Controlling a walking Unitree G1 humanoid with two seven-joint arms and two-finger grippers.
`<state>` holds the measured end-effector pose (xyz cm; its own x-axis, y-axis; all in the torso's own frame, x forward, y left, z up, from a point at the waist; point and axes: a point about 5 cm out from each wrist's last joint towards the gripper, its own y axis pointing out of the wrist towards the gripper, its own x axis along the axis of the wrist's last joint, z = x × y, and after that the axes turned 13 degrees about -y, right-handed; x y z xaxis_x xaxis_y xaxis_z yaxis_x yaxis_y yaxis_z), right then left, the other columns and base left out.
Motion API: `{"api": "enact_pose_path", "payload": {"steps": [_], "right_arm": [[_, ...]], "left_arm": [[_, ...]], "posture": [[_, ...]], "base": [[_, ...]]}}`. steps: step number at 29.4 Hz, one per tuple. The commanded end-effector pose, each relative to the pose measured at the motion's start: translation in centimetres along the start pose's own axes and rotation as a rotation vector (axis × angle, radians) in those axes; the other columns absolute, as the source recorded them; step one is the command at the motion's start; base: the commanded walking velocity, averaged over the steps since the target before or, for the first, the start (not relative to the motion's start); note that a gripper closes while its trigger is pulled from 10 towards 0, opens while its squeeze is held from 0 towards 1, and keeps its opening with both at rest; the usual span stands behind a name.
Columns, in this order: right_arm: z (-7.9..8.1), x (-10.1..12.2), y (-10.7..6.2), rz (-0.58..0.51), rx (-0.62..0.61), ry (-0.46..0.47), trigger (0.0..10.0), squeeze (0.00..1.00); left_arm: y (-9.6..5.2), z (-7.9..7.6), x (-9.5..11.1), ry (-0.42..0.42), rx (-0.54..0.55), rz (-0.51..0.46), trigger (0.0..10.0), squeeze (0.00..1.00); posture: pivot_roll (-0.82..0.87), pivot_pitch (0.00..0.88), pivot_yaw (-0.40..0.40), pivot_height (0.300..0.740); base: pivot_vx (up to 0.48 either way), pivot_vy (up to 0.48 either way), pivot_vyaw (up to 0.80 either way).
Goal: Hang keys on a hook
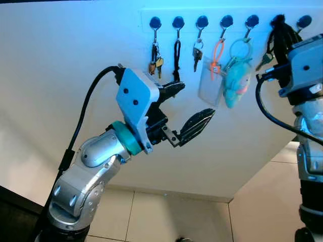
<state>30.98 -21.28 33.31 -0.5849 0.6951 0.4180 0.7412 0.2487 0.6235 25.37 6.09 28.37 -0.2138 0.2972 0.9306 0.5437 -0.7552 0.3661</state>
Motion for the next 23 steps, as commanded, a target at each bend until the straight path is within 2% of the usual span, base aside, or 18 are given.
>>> {"api": "enact_pose_path", "payload": {"steps": [1, 5, 6, 10, 11, 13, 14, 15, 16, 18, 19, 23], "right_arm": [[1.8, 0.2, 0.2, -0.011, 0.109, 0.007, 10.0, 0.0], [2.0, 0.2, 0.2, -0.011, 0.13, 0.013, 10.0, 0.0], [2.1, 0.3, 0.2, -0.019, 0.15, 0.016, 10.0, 1.0], [1.9, 0.4, 0.2, -0.025, 0.135, 0.02, 10.0, 1.0], [1.6, 0.5, 0.2, -0.029, 0.094, 0.044, 10.0, 0.93], [1.6, 0.6, 0.1, -0.031, 0.081, 0.055, 10.0, 0.93], [1.4, 0.4, 0.0, -0.008, 0.031, 0.103, 10.0, 0.0], [1.4, 0.4, 0.0, -0.008, 0.031, 0.103, 10.0, 0.0], [1.1, 0.0, -0.2, 0.031, -0.015, 0.173, 10.0, 0.0], [1.0, -0.1, -0.3, 0.039, -0.023, 0.188, 10.0, 0.0], [0.9, -0.3, -0.7, 0.059, -0.045, 0.264, 10.0, 0.0], [1.1, -0.4, -1.4, 0.053, -0.048, 0.382, 10.0, 0.0]], "left_arm": [[-0.1, -0.3, 0.1, -0.001, -0.016, -0.002, 10.0, 0.0], [-0.1, -0.3, 0.1, -0.001, -0.016, -0.002, 10.0, 0.0], [-0.1, -0.3, 0.1, -0.001, -0.016, -0.003, 10.0, 0.0], [-0.1, -0.4, 0.1, -0.002, -0.017, -0.003, 10.0, 0.0], [-0.2, -0.4, 0.0, -0.002, -0.017, -0.002, 10.0, 0.0], [-0.2, -0.4, 0.0, -0.001, -0.018, -0.001, 10.0, 0.0], [-0.2, -0.4, 0.0, 0.0, -0.017, 0.0, 10.0, 0.0], [-0.2, -0.4, 0.0, 0.0, -0.017, 0.0, 10.0, 0.0], [-0.2, -0.4, 0.0, 0.001, -0.016, 0.0, 10.0, 0.0], [-0.2, -0.4, 0.0, 0.001, -0.016, 0.0, 10.0, 0.0], [-0.2, -0.4, 0.0, 0.002, -0.015, 0.001, 10.0, 0.0], [-0.2, -0.4, 0.0, 0.0, -0.018, 0.003, 10.0, 0.0]], "posture": [[-0.17, 0.107, 0.151, 0.74], [-0.17, 0.107, 0.151, 0.74], [-0.17, 0.106, 0.15, 0.74], [-0.18, 0.104, 0.15, 0.74], [-0.17, 0.103, 0.15, 0.74], [-0.17, 0.103, 0.15, 0.74], [-0.17, 0.102, 0.149, 0.74], [-0.17, 0.102, 0.149, 0.74], [-0.17, 0.1, 0.147, 0.74], [-0.17, 0.1, 0.147, 0.74], [-0.17, 0.101, 0.149, 0.74], [-0.17, 0.102, 0.149, 0.74]], "base": [[0.0, 0.0, 0.0], [0.0, 0.0, 0.0], [0.0, 0.0, 0.0], [0.0, 0.0, 0.0], [0.0, 0.0, 0.0], [0.0, 0.0, 0.0], [0.0, 0.0, 0.0], [0.0, 0.0, 0.0], [0.0, 0.0, 0.0], [0.0, 0.0, 0.0], [0.0, 0.0, 0.0], [0.0, 0.0, 0.0]]}}
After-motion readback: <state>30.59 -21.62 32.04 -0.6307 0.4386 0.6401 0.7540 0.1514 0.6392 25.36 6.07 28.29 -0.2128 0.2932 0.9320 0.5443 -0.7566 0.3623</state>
